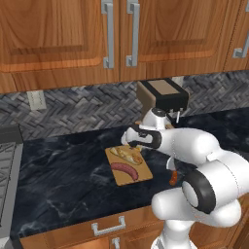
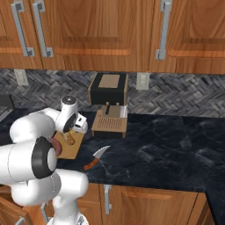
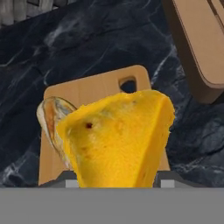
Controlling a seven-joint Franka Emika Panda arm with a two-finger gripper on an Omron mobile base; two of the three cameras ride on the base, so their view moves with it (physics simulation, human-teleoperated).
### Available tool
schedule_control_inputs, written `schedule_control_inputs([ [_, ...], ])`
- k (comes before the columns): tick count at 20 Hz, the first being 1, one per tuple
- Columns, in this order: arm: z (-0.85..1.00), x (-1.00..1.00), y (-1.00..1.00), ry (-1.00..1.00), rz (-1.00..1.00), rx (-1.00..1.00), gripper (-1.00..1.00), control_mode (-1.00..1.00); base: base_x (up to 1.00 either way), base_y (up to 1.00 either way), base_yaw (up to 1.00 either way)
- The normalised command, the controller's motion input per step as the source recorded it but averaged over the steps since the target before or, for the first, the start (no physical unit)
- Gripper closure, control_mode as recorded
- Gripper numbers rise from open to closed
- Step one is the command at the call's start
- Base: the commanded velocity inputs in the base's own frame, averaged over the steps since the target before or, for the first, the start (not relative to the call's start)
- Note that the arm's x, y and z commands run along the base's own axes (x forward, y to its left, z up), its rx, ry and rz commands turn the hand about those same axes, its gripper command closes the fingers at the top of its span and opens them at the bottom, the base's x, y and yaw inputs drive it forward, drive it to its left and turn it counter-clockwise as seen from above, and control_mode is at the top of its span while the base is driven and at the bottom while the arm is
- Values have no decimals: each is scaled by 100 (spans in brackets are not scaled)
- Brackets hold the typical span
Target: Retrieve the sausage and cheese from the fridge and place them on the cutting board on the counter.
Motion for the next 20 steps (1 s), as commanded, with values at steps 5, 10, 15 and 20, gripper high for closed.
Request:
schedule_control_inputs([
  [5, -27, 33, 0, 3, 0, 0, 100, -100, 0, 0, 0],
  [10, -33, 22, 0, 4, 0, 0, 100, -100, 0, 0, 0],
  [15, -34, 8, 0, 3, 0, 0, 100, -100, 0, 0, 0],
  [20, -22, 19, 1, 1, 0, 0, 100, -100, 0, 0, 0],
])
